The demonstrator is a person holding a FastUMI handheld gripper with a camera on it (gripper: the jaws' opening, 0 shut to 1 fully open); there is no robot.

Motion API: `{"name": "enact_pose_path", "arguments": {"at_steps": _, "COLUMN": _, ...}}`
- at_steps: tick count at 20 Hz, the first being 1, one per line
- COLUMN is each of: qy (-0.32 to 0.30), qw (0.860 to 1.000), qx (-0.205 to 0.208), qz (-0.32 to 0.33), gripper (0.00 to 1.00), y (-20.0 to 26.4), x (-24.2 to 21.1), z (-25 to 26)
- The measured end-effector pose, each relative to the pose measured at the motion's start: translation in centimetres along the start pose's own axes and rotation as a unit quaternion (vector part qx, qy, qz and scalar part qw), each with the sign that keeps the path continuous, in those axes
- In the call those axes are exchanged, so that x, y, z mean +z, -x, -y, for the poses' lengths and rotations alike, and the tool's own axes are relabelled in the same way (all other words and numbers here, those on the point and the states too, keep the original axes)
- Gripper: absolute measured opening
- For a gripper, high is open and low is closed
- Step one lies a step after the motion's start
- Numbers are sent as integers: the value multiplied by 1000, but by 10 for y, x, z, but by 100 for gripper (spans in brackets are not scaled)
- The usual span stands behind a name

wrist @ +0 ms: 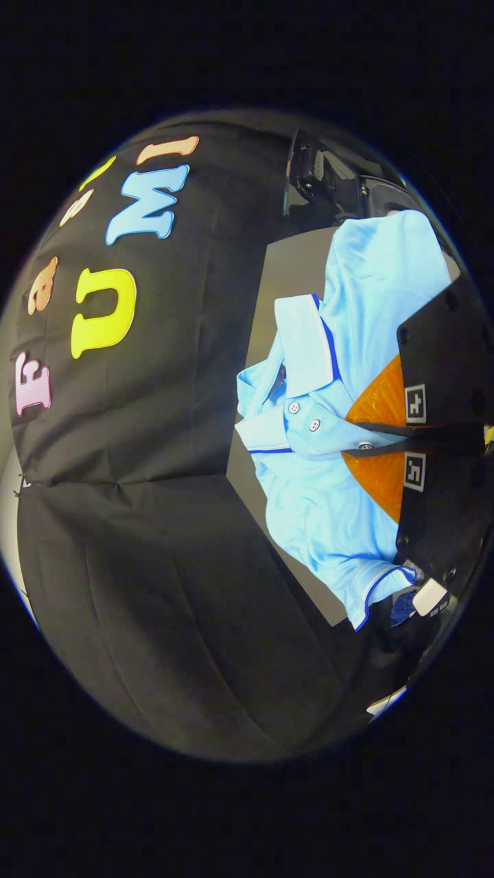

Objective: Put the clothes into the washing machine and then close the washing machine lid.

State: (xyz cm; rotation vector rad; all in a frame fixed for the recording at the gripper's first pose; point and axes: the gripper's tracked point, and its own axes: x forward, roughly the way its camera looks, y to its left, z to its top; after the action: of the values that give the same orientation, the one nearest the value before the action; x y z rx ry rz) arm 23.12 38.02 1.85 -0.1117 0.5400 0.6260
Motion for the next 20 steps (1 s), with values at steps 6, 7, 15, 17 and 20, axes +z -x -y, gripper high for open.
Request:
{"name": "enact_pose_path", "arguments": {"at_steps": 6, "qy": 8, "qw": 995, "qx": 28, "qz": 90, "gripper": 1, "y": 39, "x": 78, "z": -22}}
{"name": "enact_pose_path", "arguments": {"at_steps": 7, "qy": 15, "qw": 994, "qx": 32, "qz": 105, "gripper": 1, "y": 48, "x": 93, "z": -25}}
{"name": "enact_pose_path", "arguments": {"at_steps": 15, "qy": 38, "qw": 982, "qx": 75, "qz": 168, "gripper": 1, "y": 111, "x": 149, "z": -29}}
{"name": "enact_pose_path", "arguments": {"at_steps": 17, "qy": 35, "qw": 982, "qx": 76, "qz": 169, "gripper": 1, "y": 120, "x": 148, "z": -15}}
{"name": "enact_pose_path", "arguments": {"at_steps": 20, "qy": 23, "qw": 983, "qx": 64, "qz": 171, "gripper": 1, "y": 134, "x": 141, "z": 19}}
